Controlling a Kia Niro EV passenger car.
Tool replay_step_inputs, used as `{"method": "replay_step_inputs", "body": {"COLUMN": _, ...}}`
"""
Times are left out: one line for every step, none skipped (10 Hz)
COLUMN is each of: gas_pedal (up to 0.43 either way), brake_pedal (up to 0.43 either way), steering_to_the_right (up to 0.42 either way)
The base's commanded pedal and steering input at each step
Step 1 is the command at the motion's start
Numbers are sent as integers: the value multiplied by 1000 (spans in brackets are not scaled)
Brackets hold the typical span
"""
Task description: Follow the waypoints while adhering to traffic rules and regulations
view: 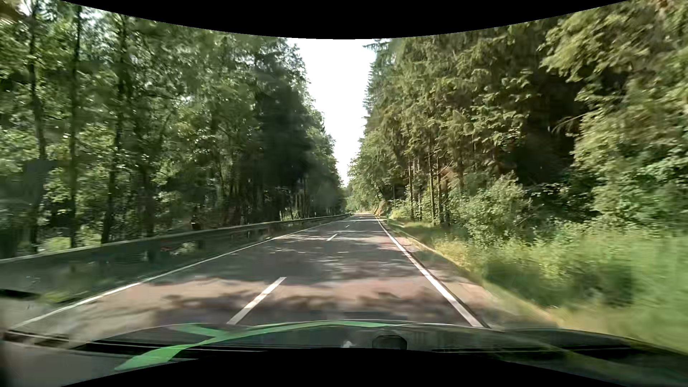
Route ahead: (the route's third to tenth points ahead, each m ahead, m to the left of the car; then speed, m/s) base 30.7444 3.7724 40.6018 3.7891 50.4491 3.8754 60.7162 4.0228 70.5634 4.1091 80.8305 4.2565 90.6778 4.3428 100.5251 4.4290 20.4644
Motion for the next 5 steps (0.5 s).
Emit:
{"method": "replay_step_inputs", "body": {"gas_pedal": 157, "brake_pedal": 0, "steering_to_the_right": 6}}
{"method": "replay_step_inputs", "body": {"gas_pedal": 157, "brake_pedal": 0, "steering_to_the_right": 6}}
{"method": "replay_step_inputs", "body": {"gas_pedal": 157, "brake_pedal": 0, "steering_to_the_right": 5}}
{"method": "replay_step_inputs", "body": {"gas_pedal": 138, "brake_pedal": 0, "steering_to_the_right": 2}}
{"method": "replay_step_inputs", "body": {"gas_pedal": 118, "brake_pedal": 0, "steering_to_the_right": 0}}
